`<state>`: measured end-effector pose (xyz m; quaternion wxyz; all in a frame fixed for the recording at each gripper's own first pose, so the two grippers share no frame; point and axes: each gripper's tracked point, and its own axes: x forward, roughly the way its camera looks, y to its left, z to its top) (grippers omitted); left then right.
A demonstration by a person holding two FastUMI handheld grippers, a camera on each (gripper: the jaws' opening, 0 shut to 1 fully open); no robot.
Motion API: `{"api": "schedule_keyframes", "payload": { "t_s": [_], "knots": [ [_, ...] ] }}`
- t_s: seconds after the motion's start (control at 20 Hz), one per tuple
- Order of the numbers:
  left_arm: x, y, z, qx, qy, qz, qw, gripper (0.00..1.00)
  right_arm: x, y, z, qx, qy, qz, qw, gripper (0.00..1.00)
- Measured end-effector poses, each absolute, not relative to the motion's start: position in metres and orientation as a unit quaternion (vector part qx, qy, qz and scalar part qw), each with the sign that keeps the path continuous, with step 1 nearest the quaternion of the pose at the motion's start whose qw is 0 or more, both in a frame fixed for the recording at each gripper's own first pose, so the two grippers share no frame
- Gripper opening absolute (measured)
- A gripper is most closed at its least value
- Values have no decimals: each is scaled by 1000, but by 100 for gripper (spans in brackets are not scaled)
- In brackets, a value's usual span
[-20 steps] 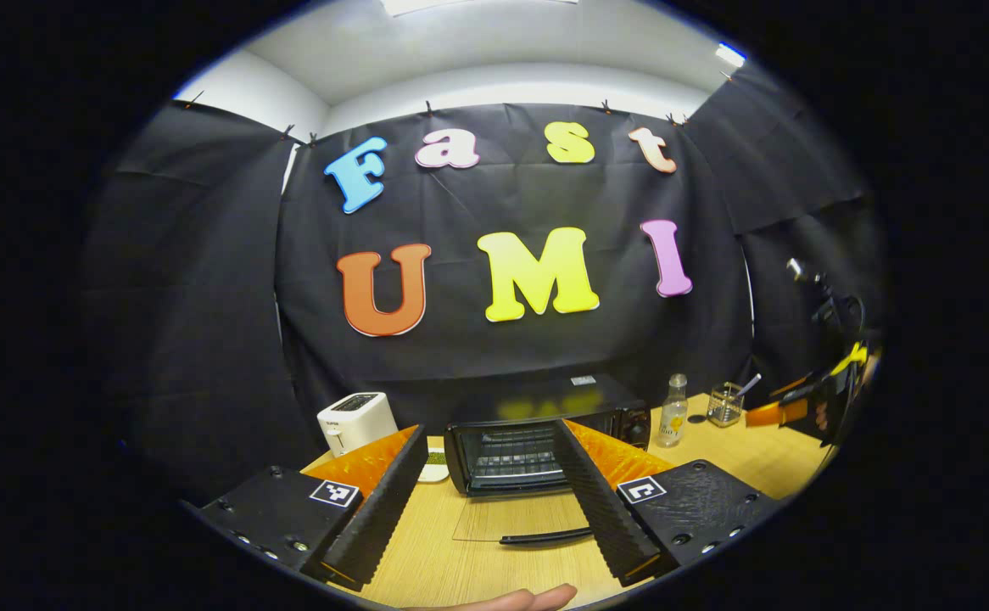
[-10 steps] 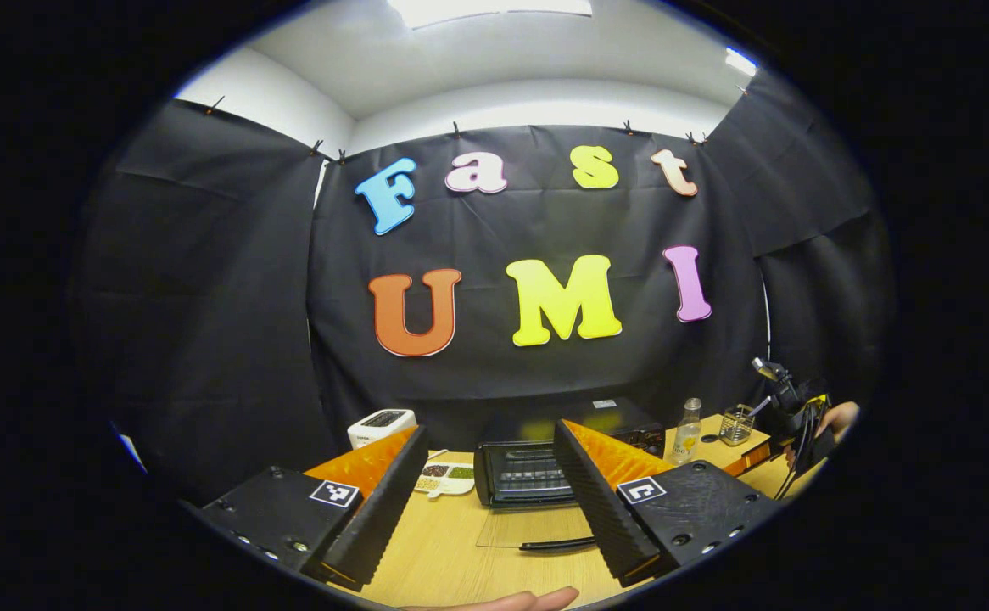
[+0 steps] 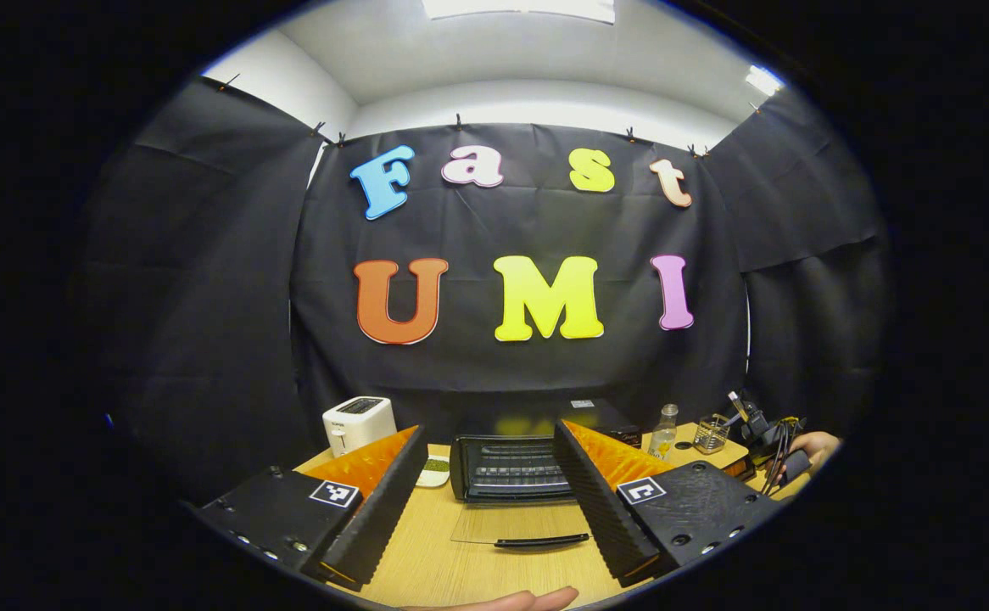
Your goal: Open the electric oven with the left hand, put the food in, and close the electric oven.
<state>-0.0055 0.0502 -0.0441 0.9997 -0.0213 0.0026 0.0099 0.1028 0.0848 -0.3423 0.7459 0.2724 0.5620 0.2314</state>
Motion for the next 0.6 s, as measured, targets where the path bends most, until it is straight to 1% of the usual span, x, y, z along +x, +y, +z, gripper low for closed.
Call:
{"api": "schedule_keyframes", "payload": {
  "t_s": [0.05,0.15,0.2,0.25,0.35,0.45,0.5,0.55,0.6],
  "knots": [
    [-6,50,-47,-20,5,10,1000,95,99,86,-344,285,569,237,734,12],
    [-7,54,-53,-19,9,13,1000,95,94,90,-349,309,578,241,716,11],
    [-7,56,-55,-18,12,15,1000,95,93,88,-350,311,577,238,717,18],
    [-7,57,-57,-16,15,14,1000,95,92,87,-348,309,575,236,720,14],
    [-9,57,-61,-21,20,9,1000,95,92,82,-337,298,560,231,738,13],
    [-11,58,-59,-27,17,2,1000,95,95,78,-323,275,534,224,768,13],
    [-13,60,-58,-26,14,1,1000,95,97,75,-311,259,516,223,785,10],
    [-13,63,-59,-24,13,2,1000,95,99,74,-301,242,497,223,803,13],
    [-13,66,-61,-22,12,3,1000,95,100,74,-288,226,476,223,820,13]
  ]
}}
